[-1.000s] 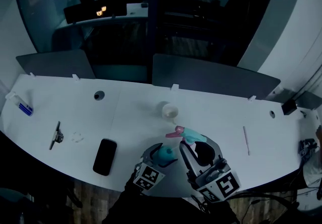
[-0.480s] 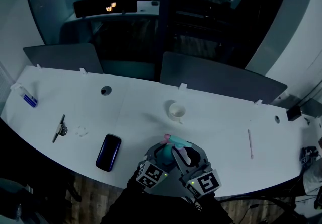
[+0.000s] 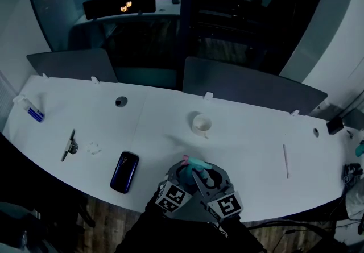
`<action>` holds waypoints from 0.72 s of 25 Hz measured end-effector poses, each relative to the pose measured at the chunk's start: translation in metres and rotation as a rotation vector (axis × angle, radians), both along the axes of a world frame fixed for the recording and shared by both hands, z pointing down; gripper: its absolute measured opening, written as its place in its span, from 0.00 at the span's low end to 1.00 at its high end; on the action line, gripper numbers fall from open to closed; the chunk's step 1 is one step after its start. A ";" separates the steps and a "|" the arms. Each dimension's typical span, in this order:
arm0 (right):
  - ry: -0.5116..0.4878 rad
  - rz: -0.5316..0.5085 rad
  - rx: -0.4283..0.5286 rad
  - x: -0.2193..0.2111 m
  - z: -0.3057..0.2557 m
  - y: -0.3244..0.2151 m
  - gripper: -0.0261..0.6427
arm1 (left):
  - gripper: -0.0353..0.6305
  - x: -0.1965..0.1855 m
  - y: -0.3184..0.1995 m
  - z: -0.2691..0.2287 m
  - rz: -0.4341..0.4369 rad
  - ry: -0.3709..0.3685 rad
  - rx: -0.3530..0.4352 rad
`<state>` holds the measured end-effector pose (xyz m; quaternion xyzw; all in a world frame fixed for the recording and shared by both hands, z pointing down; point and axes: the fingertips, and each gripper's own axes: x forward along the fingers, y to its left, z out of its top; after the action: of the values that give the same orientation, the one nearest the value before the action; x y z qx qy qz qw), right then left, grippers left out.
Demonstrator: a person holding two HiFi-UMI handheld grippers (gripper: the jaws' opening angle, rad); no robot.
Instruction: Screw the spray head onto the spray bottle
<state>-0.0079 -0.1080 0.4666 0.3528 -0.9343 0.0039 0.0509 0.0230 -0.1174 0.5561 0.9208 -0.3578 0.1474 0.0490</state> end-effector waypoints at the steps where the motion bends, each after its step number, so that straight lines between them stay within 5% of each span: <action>1: 0.002 -0.002 0.005 -0.001 0.001 0.000 0.23 | 0.64 -0.001 0.000 0.000 -0.001 0.001 0.000; 8: -0.016 -0.018 0.002 -0.004 0.001 0.001 0.23 | 0.65 -0.003 0.000 0.002 0.003 0.030 -0.021; 16: 0.006 -0.058 -0.009 -0.002 0.001 0.002 0.23 | 0.74 -0.004 0.020 0.023 0.374 -0.083 -0.159; 18: 0.009 -0.060 -0.015 -0.002 0.003 0.001 0.23 | 0.63 -0.005 0.015 0.025 0.395 -0.117 -0.155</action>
<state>-0.0097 -0.1068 0.4692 0.3244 -0.9441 0.0077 0.0575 0.0185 -0.1027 0.5813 0.9563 -0.1605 0.2344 0.0687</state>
